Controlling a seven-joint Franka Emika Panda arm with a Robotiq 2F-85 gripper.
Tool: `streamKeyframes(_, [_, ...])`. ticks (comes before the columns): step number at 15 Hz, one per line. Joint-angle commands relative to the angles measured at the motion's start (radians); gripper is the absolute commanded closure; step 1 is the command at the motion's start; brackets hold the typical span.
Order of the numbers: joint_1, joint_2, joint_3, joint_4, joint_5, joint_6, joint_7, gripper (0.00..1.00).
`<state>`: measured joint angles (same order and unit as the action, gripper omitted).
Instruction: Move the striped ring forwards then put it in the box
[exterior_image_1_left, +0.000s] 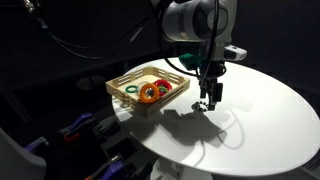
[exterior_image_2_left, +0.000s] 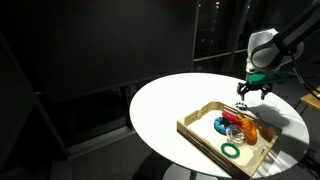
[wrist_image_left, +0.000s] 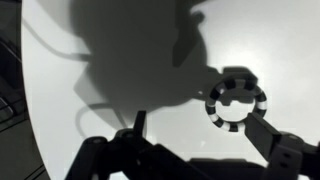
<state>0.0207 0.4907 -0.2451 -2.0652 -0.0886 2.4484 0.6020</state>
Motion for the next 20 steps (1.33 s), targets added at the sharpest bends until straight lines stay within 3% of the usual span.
streamKeyframes(1, [-0.067,-0.036,0.069,-0.003,0.093,-0.004,-0.158,0.00])
streamKeyframes(5, [-0.105,-0.032,0.105,0.030,0.143,-0.035,-0.331,0.00])
streamKeyframes(13, [-0.122,-0.019,0.135,0.043,0.069,-0.014,-0.661,0.00])
streamKeyframes(20, [-0.111,-0.017,0.133,0.035,0.016,-0.003,-0.684,0.00])
